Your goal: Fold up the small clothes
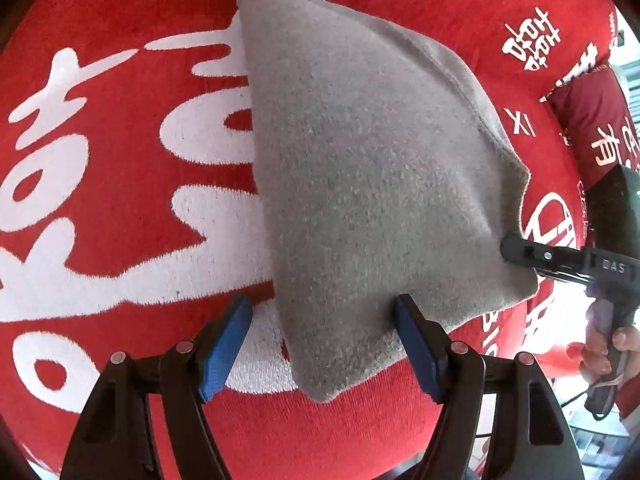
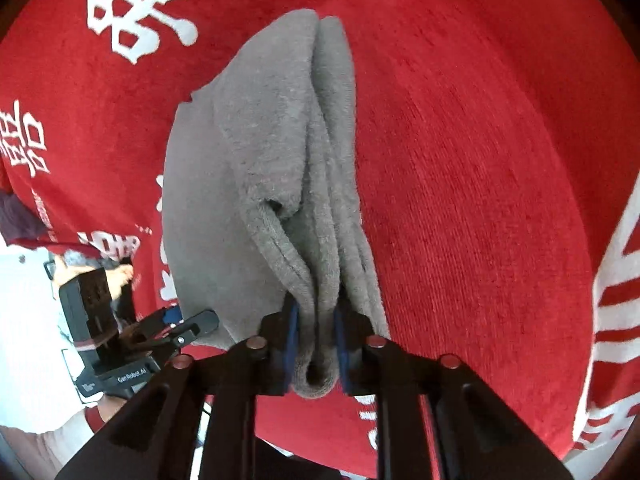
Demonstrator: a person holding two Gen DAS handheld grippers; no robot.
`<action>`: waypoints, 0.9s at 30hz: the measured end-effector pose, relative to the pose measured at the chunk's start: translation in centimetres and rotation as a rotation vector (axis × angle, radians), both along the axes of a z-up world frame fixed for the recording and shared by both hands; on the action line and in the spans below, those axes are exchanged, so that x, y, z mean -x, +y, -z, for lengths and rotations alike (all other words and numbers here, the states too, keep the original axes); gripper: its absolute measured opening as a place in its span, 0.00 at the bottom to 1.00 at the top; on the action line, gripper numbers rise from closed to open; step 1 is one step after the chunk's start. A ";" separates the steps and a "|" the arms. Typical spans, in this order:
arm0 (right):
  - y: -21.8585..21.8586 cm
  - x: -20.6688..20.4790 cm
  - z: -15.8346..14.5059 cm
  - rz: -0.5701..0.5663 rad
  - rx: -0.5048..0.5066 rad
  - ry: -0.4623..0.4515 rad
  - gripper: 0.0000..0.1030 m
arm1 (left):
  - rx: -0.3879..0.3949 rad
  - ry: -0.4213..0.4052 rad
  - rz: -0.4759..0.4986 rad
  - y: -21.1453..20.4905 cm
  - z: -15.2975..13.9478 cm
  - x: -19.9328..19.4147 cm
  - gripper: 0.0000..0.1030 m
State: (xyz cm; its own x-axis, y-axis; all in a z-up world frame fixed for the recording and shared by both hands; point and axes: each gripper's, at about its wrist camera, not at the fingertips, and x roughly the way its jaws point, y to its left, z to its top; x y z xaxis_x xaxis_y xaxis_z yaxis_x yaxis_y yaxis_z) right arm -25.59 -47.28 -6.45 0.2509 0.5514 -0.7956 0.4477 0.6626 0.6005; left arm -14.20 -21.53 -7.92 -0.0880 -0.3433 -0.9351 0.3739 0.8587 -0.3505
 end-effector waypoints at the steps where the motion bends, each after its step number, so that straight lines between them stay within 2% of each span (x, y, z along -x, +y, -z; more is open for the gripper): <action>1: -0.1 -0.1 -0.2 0.004 0.004 0.008 0.25 | -0.003 0.006 -0.006 0.1 -0.1 -0.1 0.72; 4: -0.8 -0.3 -1.8 0.021 0.048 0.005 0.26 | -0.001 -0.002 -0.011 -0.6 -0.6 0.1 0.72; 7: -1.2 -1.1 -4.6 0.031 0.137 -0.055 0.26 | 0.008 -0.009 -0.017 -0.5 -1.3 0.0 0.72; 11: -1.1 -3.3 -6.3 0.016 0.151 -0.114 0.26 | 0.003 -0.025 -0.034 -0.2 -1.9 -0.4 0.72; 16: 0.8 -6.2 -6.0 -0.063 0.215 -0.146 0.26 | 0.007 -0.045 -0.066 0.1 -2.4 -1.4 0.72; 19: 2.1 -6.8 -4.5 -0.119 0.271 -0.107 0.26 | -0.006 -0.038 -0.079 0.0 -1.8 -1.8 0.72; 21: 2.0 -6.6 -2.9 -0.110 0.288 -0.054 0.22 | -0.024 -0.035 -0.077 -0.2 -1.2 -1.8 0.72; 24: 1.2 -6.2 -2.7 -0.067 0.255 -0.059 0.22 | -0.041 -0.028 -0.073 -0.5 -0.5 -1.7 0.72; 27: 1.7 -6.3 -2.8 -0.101 0.283 -0.060 0.22 | -0.030 -0.009 -0.058 -0.8 0.0 -1.4 0.72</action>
State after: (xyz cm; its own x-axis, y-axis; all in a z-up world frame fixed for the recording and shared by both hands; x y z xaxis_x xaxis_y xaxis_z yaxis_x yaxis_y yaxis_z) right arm -19.27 -45.57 -3.64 0.2575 0.3345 -0.9065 0.3401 0.8467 0.4091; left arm -12.81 -22.32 -7.96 -0.0600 -0.3193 -0.9458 0.3266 0.8890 -0.3209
